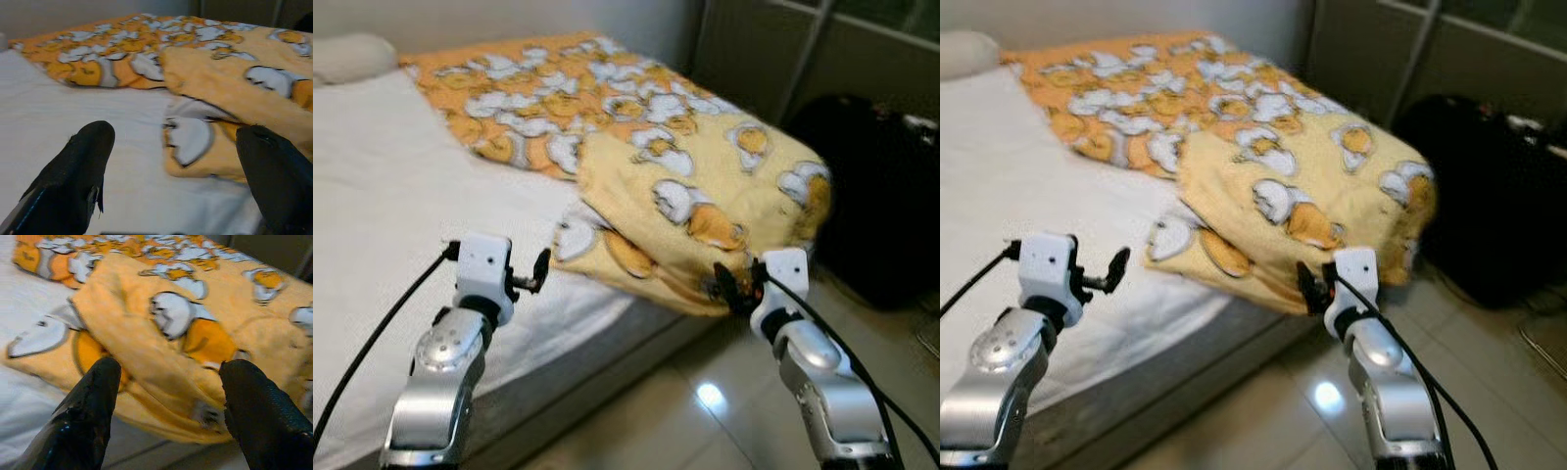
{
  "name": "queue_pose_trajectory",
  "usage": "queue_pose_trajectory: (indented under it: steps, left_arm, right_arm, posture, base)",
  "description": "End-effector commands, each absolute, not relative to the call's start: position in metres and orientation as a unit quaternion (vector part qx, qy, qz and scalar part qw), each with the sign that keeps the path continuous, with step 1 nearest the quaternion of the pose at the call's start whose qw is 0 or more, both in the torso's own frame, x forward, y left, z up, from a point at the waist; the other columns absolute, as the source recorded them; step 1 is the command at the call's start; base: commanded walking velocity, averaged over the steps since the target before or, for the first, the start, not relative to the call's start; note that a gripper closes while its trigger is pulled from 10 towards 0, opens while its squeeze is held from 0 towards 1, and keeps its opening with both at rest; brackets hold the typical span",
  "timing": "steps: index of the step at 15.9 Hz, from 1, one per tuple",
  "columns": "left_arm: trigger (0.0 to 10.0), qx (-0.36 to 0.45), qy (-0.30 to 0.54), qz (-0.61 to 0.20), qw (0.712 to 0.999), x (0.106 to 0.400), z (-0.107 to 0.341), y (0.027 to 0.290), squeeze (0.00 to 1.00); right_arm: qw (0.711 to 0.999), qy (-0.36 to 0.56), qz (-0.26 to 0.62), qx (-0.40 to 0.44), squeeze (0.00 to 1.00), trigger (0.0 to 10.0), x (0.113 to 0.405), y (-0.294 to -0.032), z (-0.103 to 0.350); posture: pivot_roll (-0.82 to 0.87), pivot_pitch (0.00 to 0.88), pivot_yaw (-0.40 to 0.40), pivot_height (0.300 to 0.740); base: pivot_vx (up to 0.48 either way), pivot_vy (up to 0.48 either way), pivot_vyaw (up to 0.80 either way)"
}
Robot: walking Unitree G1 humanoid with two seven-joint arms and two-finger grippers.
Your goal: Clean up the room
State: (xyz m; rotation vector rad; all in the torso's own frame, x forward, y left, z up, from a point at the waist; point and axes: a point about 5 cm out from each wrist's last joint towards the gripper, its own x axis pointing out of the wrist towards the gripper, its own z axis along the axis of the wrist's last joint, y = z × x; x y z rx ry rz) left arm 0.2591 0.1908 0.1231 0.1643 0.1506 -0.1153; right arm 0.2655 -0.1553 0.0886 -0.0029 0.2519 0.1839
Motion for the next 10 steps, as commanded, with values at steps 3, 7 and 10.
queue_pose_trajectory:
  steps: [3,7,10]
  left_arm:
    - [10.0,0.081,0.074,-0.058,0.992,0.2590,0.1239,0.1915,0.90]
    - [10.0,0.081,0.074,-0.062,0.992,0.2582,0.1237,0.1910,0.90]
    - [10.0,0.081,0.075,-0.066,0.992,0.2588,0.1231,0.1894,0.90]
  right_arm:
    - [0.988,0.114,0.100,-0.007,0.00,10.0,0.2681,-0.1507,0.0941]
    - [0.988,0.113,0.101,-0.008,0.00,10.0,0.2677,-0.1498,0.0943]
    - [0.988,0.111,0.105,-0.004,0.00,10.0,0.2682,-0.1492,0.0953]
  posture:
    - [-0.07,0.000,-0.034,0.740]
    - [-0.07,0.000,-0.035,0.740]
    - [-0.07,0.000,-0.032,0.740]
  base:
    - [0.379,0.000,0.00]
    - [0.375,0.000,0.00]
    - [0.371,0.000,0.00]
